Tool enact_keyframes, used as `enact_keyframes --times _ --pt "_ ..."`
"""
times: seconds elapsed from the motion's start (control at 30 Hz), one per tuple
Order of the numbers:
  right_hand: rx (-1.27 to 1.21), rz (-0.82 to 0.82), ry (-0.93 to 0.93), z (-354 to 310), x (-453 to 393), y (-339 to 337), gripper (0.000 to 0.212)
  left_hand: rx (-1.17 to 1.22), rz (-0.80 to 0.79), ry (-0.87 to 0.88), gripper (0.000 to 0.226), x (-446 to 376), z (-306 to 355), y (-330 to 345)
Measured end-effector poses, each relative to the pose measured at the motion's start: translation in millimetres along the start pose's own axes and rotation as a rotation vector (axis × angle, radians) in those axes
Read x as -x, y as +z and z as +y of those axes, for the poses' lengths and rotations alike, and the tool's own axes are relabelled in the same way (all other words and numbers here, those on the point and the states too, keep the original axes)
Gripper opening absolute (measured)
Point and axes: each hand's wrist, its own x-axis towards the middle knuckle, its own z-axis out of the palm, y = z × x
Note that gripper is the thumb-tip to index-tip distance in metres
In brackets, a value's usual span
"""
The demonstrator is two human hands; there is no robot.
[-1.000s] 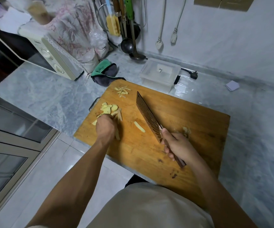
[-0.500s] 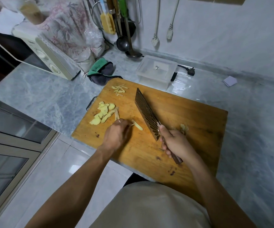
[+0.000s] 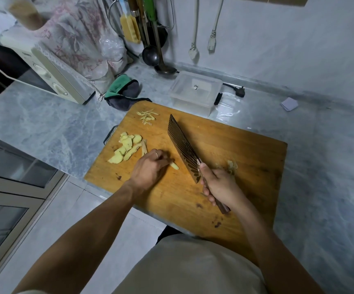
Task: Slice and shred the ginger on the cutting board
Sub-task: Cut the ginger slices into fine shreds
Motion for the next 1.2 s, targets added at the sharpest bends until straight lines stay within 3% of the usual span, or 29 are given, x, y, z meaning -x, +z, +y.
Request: enact_keyframes --times 0.23,0.37,0.57,0.8,1.0,1.1,1.2 --pt "0.010 -0.001 -0.001 1 -1 2 0.055 0.088 -0.002 -0.152 0.030 11 0 17" --pt "0.005 0.004 0.002 1 -1 2 0.055 0.034 0.052 -0.093 0.043 19 5 22" --pt "0.008 -0.001 0.004 -1 1 5 0.055 0.173 0.180 -0.223 0.054 29 25 24" --pt "0.003 0.000 0.017 -1 1 6 0.055 0.241 0.384 -0.657 0.028 32 15 5" --pt "0.007 -0.003 0.014 -2 2 7 0.055 0.288 0.130 -1.031 0.020 -2 -9 -14" --pt "0.011 -0.001 0.012 -2 3 6 0.055 0.334 0.093 -1.114 0.013 -16 -12 -22" --pt "0.009 -0.001 0.002 -1 3 6 0.055 0.333 0.064 -1.147 0.019 -20 -13 -27"
